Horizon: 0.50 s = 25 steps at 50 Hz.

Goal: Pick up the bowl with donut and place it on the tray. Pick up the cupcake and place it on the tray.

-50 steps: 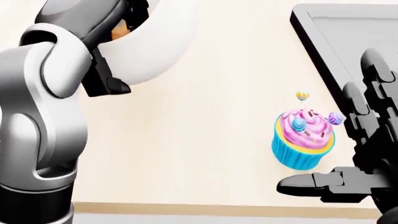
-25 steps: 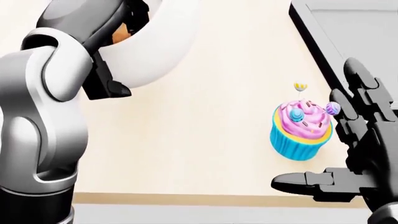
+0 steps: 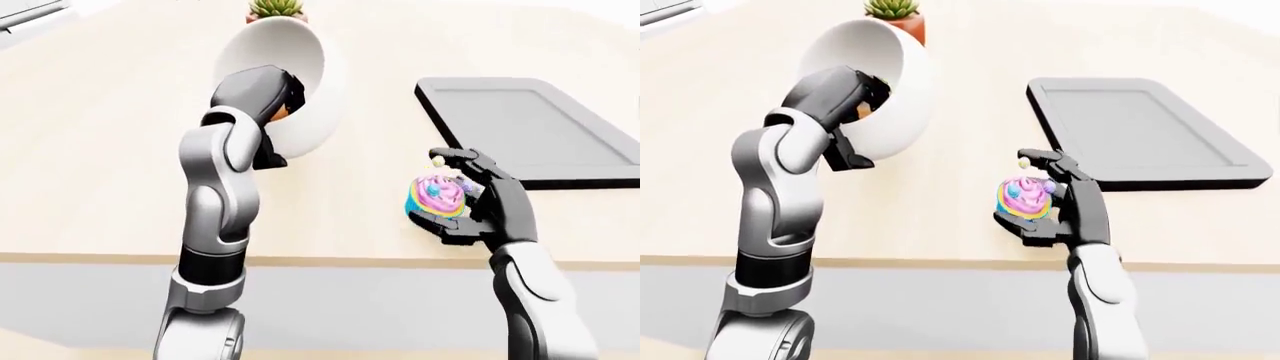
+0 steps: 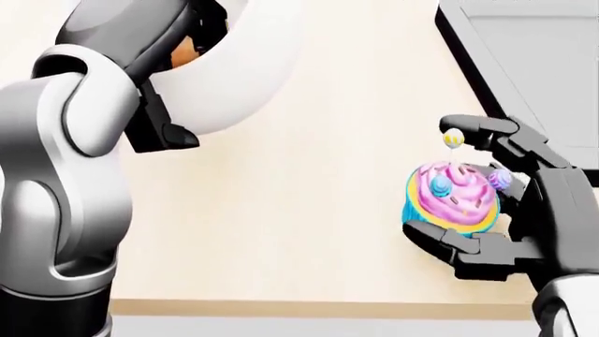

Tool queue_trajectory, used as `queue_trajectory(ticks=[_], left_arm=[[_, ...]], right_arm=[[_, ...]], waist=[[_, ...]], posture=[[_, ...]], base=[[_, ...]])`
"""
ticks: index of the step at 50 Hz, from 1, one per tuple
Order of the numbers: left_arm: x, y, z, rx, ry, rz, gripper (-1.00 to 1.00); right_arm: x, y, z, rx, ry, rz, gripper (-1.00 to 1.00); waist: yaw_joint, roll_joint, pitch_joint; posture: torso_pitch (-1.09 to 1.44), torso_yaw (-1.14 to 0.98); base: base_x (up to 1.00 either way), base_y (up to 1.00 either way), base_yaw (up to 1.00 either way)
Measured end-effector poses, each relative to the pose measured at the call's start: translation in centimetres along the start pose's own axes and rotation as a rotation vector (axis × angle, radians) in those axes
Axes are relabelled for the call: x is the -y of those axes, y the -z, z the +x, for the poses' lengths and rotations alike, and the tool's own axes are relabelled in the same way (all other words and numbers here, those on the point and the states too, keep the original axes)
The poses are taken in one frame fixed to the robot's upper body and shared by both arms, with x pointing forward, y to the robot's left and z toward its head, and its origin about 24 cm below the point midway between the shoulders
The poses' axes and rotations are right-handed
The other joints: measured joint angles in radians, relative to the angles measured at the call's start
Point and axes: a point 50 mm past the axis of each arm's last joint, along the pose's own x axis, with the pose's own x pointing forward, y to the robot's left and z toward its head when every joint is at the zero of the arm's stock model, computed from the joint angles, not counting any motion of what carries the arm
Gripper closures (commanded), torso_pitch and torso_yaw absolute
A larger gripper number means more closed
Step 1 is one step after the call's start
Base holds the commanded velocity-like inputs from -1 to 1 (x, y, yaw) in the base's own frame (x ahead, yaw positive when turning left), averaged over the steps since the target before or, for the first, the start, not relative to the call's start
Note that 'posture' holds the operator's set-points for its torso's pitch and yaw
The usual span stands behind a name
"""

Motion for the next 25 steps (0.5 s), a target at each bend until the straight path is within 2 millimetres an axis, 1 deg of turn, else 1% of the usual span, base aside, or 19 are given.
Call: queue_trajectory(ticks=[2, 4, 5, 8, 10, 15, 21, 25], left_arm=[[0.0, 0.0, 0.0, 0.001, 0.001, 0.000, 1.00], [0.0, 0.0, 0.0, 0.003, -0.001, 0.001, 1.00], [0.0, 0.0, 0.0, 0.003, -0.001, 0.001, 1.00], [0.1, 0.0, -0.1, 0.003, -0.001, 0.000, 1.00], [0.0, -0.1, -0.2, 0.004, 0.001, 0.000, 1.00], [-0.7, -0.2, -0.4, 0.006, -0.009, -0.002, 1.00], [-2.0, -0.6, -1.0, 0.019, -0.041, 0.008, 1.00], [-2.7, -0.8, -1.3, 0.020, -0.053, 0.012, 1.00]], right_arm=[[-0.1, 0.0, -0.1, 0.001, -0.005, -0.001, 0.47], [-0.2, -0.1, -0.3, 0.000, -0.013, -0.002, 0.60], [-0.3, -0.2, -0.3, -0.001, -0.017, 0.000, 0.63], [-0.1, -0.4, -0.3, 0.003, -0.016, 0.011, 0.88], [0.2, -1.1, -0.6, 0.019, -0.006, 0.014, 1.00], [0.6, -3.4, -1.3, 0.096, 0.004, 0.012, 1.00], [0.7, -6.3, -1.9, 0.158, -0.004, -0.009, 1.00], [0.8, -7.7, -1.9, 0.180, -0.009, -0.003, 1.00]], waist=[[0.000, 0.000, 0.000], [0.000, 0.000, 0.001], [-0.001, 0.000, 0.001], [0.000, 0.002, 0.004], [0.001, 0.003, 0.007], [0.000, 0.001, 0.008], [0.001, -0.002, 0.011], [0.002, -0.005, 0.013]], posture=[[0.00, 0.00], [0.00, 0.00], [0.00, 0.00], [0.00, 0.00], [0.00, 0.00], [0.00, 0.00], [0.00, 0.00], [0.00, 0.00]], base=[[0.00, 0.00, 0.00], [0.00, 0.00, 0.00], [0.00, 0.00, 0.00], [0.00, 0.00, 0.00], [0.00, 0.00, 0.00], [0.00, 0.00, 0.00], [0.00, 0.00, 0.00], [0.00, 0.00, 0.00]])
